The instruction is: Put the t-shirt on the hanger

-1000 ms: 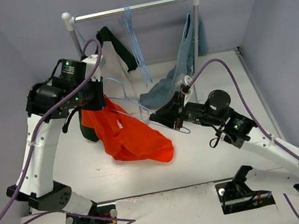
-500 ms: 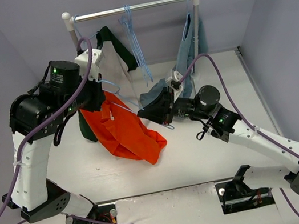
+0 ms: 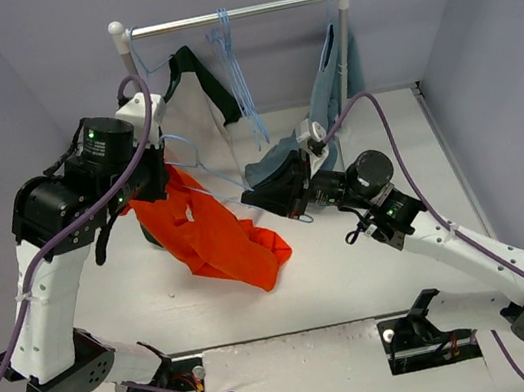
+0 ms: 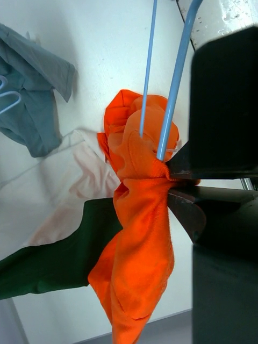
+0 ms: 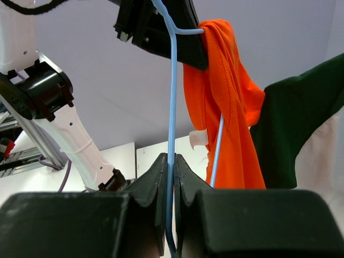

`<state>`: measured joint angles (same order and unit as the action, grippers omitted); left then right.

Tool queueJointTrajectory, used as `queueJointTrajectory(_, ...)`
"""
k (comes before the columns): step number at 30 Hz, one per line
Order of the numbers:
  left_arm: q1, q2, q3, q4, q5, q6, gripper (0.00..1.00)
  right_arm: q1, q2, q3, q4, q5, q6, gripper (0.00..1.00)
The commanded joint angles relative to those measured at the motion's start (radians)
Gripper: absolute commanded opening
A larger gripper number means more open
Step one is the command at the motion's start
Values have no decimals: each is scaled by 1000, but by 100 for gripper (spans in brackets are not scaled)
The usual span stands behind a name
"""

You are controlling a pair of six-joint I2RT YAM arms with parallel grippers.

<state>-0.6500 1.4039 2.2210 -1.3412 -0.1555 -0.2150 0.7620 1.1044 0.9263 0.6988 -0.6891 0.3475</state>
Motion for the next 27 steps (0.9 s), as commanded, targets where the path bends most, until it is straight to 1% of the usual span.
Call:
queueJointTrajectory(1,29,18,-37,62,25,-59,0,4,-57,15,168,32,6,0)
queueJointTrajectory(8,55,-13,-113,129,53,-96,0,3,-83,-6,159,53,2,0)
queueJointTrajectory(12,55,-73,-176,202,47,-105,0,3,-101,-29,160,82,6,0)
queueJointTrajectory(16,55,-118,-216,239,56,-106,0,2,-107,-32,166,99,19,0)
queueJointTrajectory(22,55,-183,-312,352,116,-106,0,3,-82,-23,197,111,58,0)
queueJointTrajectory(27,55,-178,-313,386,195,-65,0,4,-44,5,205,96,74,0)
